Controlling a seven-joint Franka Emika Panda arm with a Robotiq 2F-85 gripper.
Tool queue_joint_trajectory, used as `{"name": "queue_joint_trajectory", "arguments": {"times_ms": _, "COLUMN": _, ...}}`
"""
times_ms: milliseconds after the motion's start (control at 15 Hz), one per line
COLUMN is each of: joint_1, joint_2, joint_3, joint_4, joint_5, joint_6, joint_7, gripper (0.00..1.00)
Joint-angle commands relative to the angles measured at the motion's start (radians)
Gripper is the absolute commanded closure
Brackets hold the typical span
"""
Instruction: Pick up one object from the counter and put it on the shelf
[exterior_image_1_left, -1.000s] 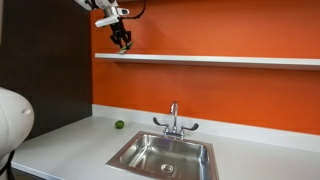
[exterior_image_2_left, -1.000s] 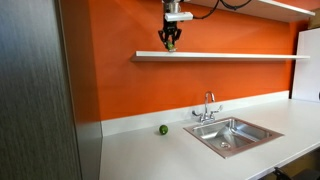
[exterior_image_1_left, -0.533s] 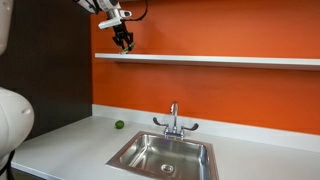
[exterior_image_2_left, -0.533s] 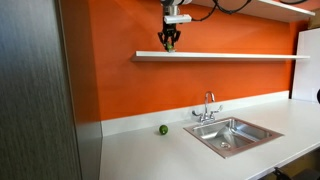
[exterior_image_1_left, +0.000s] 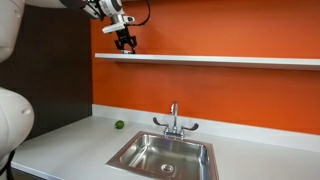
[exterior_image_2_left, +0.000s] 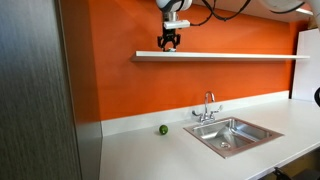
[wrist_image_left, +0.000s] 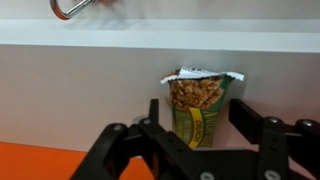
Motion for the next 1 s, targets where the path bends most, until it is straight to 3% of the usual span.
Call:
{"name": "queue_joint_trajectory", "arguments": {"times_ms": 0, "joint_1": 0.003, "joint_2": 0.031, "joint_3": 0.001, "joint_4": 0.060, "joint_5": 0.002, "joint_6": -0.047, "joint_7": -0.025, "gripper": 0.00}}
{"name": "queue_joint_trajectory", "arguments": {"times_ms": 467, "joint_1": 0.013, "joint_2": -0.033, "joint_3": 0.005, "joint_4": -0.004, "joint_5": 0.002, "joint_6": -0.022, "joint_7": -0.003, "gripper": 0.00}}
{"name": "queue_joint_trajectory", "arguments": {"times_ms": 933, "joint_1": 0.029, "joint_2": -0.185, "joint_3": 0.008, "joint_4": -0.158, "joint_5": 0.006, "joint_6": 0.011, "joint_7": 0.034, "gripper": 0.00}}
